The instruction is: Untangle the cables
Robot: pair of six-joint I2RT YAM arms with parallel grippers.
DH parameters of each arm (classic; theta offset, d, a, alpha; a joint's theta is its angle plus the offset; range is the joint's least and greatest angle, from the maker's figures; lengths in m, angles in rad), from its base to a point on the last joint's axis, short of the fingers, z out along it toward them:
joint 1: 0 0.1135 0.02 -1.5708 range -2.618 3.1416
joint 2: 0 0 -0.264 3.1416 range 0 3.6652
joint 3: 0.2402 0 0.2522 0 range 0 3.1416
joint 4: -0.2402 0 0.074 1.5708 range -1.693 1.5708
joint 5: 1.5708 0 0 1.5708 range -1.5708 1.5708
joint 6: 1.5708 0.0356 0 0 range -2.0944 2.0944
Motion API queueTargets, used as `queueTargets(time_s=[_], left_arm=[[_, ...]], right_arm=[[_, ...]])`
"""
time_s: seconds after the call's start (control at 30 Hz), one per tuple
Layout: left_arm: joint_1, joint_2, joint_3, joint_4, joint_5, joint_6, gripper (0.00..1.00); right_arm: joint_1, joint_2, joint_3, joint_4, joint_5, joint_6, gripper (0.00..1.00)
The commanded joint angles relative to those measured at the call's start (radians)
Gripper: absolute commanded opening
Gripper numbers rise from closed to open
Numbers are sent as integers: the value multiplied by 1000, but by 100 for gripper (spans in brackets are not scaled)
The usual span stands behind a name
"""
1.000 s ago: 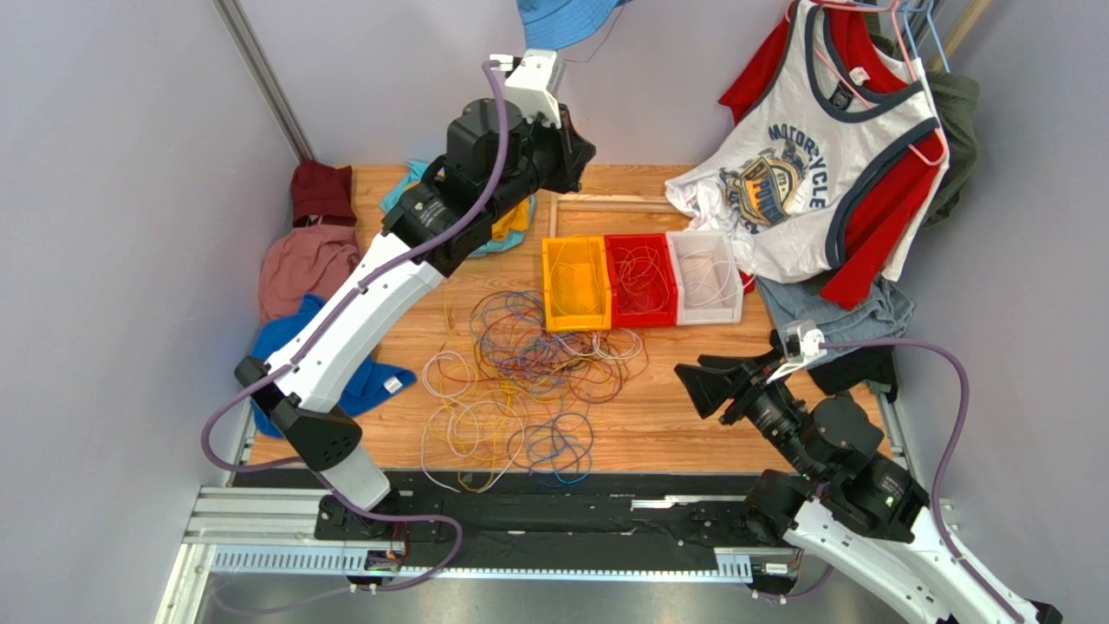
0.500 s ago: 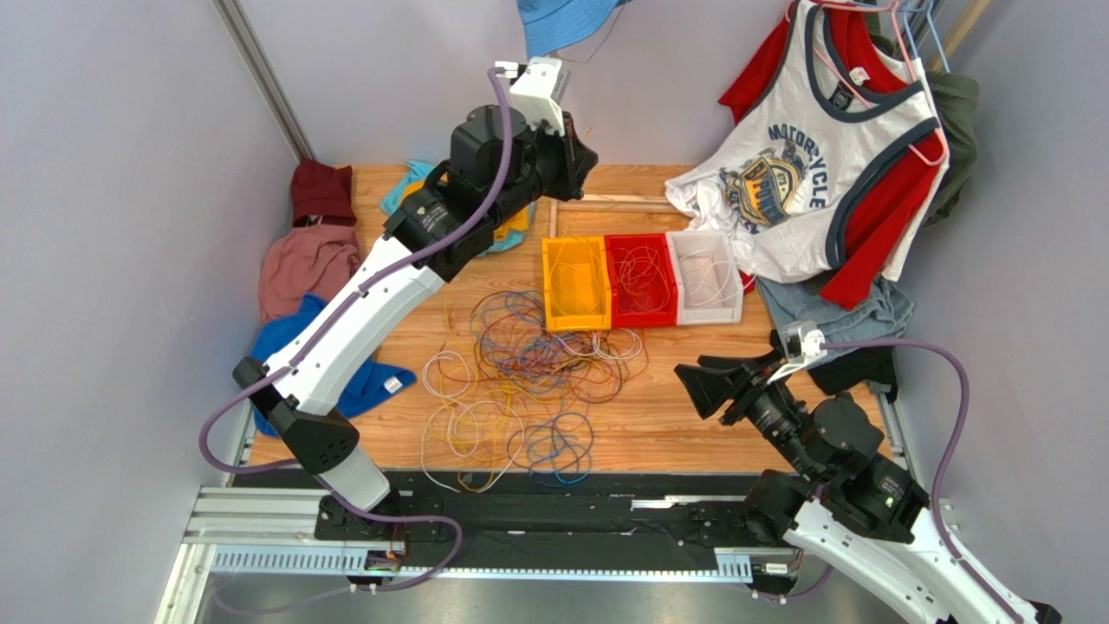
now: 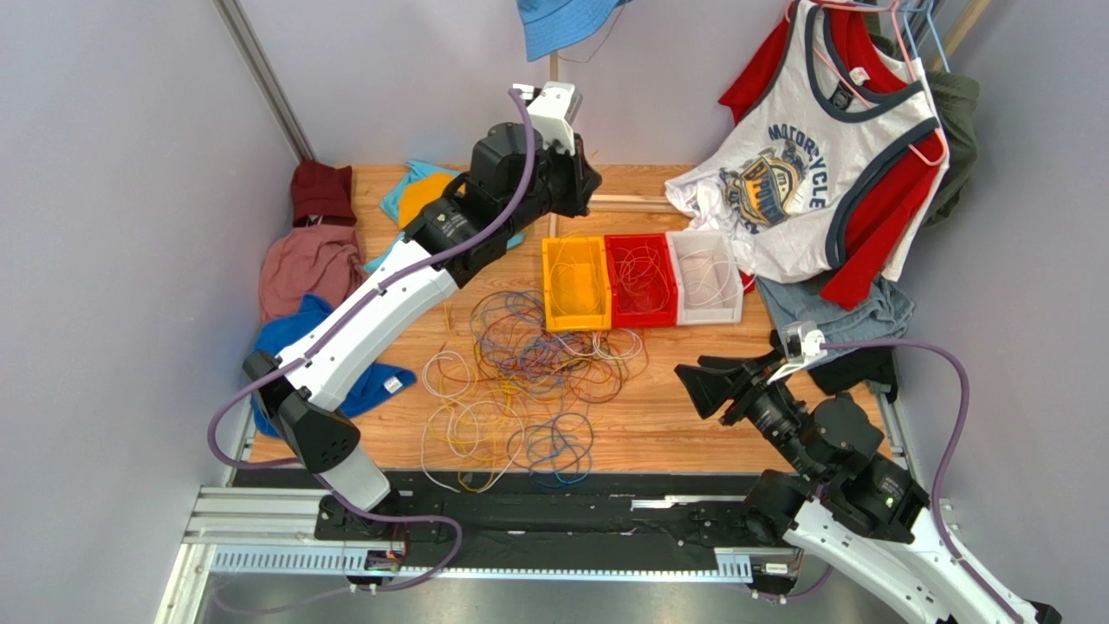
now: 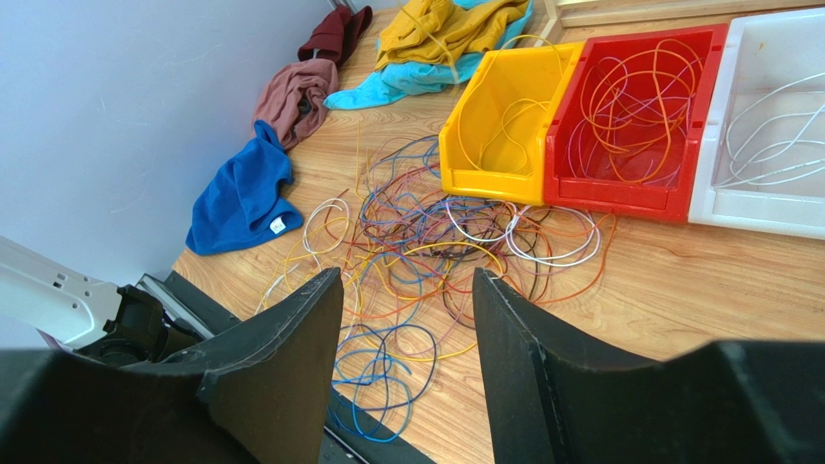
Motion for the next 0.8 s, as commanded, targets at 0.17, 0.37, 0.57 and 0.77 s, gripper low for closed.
queueTargets(time_s=[0.17,0.37,0.57,0.77], left_arm=[[-2,11,-94,89,18,-34,0],[-2,29,-126,114,26,-46,0],[-2,49,-156,125,25,-51,0],[-2,42,-254,173,51,-98,0]], right_arm=[[2,-7,-16,-2,18,3,55],[1,-7,-19,-2,19,1,55],[2,-3,-22,0,21,0,55],[2,-3,-25,0,21,1,55]])
